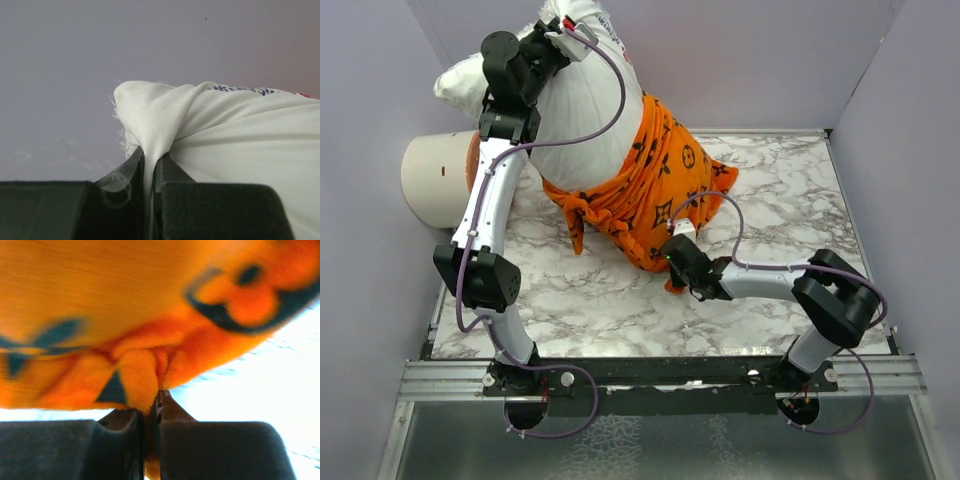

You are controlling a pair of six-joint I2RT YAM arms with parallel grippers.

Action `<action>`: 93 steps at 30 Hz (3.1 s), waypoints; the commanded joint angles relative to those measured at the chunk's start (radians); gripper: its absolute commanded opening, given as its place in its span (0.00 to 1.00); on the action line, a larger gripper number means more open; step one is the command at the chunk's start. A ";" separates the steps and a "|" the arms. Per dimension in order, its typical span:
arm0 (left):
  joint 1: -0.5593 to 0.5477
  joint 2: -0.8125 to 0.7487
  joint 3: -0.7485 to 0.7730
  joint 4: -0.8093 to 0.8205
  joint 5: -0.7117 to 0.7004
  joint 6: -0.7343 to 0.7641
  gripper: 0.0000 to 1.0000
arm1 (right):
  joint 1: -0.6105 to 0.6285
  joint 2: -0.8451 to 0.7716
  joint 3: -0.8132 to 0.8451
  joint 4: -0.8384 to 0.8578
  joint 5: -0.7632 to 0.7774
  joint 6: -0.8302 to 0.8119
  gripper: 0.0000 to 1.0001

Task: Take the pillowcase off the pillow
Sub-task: Remove the pillow from the pillowcase.

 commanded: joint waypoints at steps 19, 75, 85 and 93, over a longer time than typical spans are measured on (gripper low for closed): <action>0.405 0.240 0.578 0.443 -0.119 -0.049 0.00 | -0.940 -0.776 -0.493 -0.119 -0.348 0.459 0.01; 0.252 0.576 0.499 -1.209 0.324 -0.691 0.74 | -1.089 0.257 0.639 -0.137 -0.846 0.298 1.00; 0.196 0.707 0.687 -1.190 0.230 -0.640 0.08 | -1.089 0.487 0.717 -0.041 -0.901 0.365 1.00; 0.097 0.671 0.662 -1.269 0.252 -0.490 0.00 | -1.079 0.675 0.801 0.163 -1.035 0.573 0.97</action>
